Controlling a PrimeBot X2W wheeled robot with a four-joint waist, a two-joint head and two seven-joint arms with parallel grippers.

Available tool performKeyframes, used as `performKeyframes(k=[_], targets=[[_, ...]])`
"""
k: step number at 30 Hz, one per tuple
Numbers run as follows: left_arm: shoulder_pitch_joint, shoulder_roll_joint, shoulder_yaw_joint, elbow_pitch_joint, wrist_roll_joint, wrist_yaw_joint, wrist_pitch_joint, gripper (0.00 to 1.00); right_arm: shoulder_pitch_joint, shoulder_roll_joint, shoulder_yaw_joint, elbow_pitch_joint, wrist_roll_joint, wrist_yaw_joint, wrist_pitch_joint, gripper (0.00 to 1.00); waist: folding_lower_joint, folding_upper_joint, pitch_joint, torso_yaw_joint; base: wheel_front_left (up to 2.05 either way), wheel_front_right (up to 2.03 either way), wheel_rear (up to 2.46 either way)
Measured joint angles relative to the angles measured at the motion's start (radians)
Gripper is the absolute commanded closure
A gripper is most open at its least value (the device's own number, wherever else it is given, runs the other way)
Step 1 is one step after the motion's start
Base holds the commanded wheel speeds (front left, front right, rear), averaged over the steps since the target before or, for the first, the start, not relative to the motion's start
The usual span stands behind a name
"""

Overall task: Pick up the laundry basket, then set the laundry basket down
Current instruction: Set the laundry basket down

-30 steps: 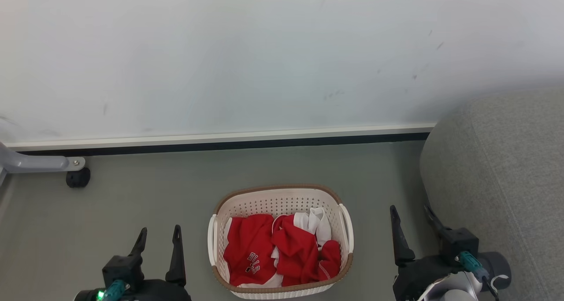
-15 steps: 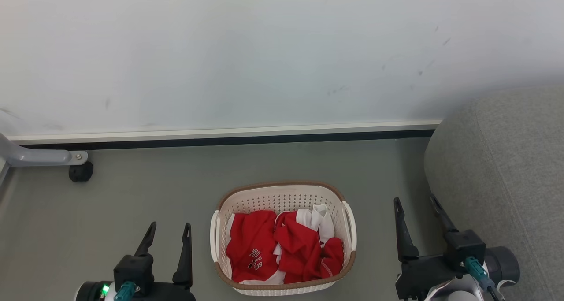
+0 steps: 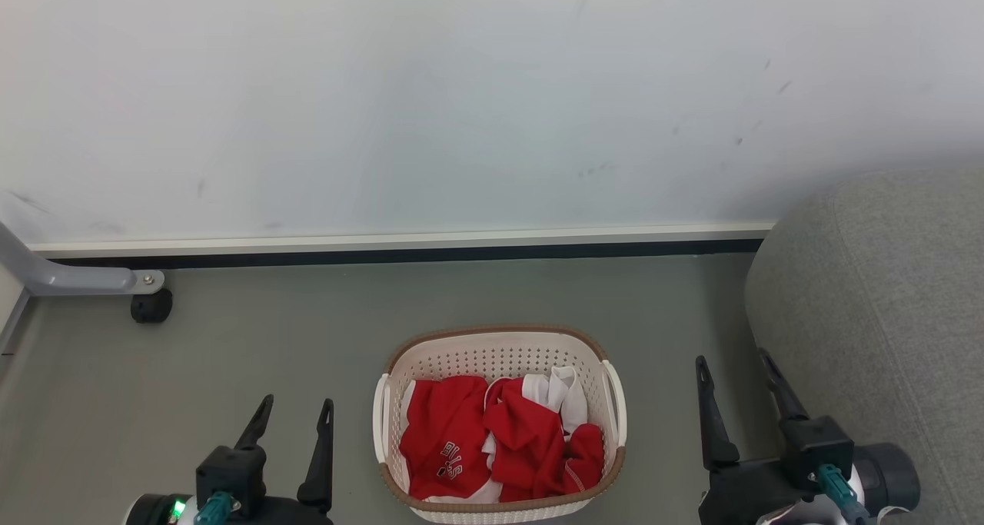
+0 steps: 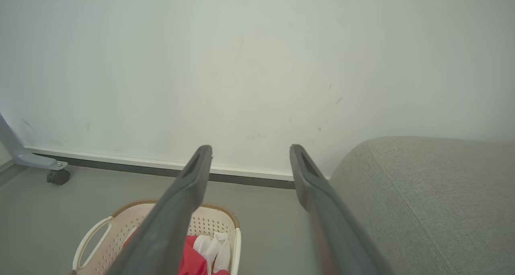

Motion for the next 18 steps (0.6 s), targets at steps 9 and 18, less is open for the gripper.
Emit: performKeyframes(k=[9, 18], targets=[[0.029, 0.009, 0.017, -0.037, -0.002, 0.007, 0.037, 0.00, 0.040, 0.003, -0.026, -0.019, -0.015, 0.000, 0.044, 0.00, 0.0000, 0.0000, -0.010, 0.000, 0.00, 0.00, 0.00], [0.038, 0.008, 0.034, -0.071, -0.004, 0.015, 0.054, 0.00, 0.044, 0.007, -0.044, -0.049, -0.036, 0.000, 0.074, 0.00, -0.0001, 0.0000, -0.010, 0.003, 0.00, 0.00, 0.00]])
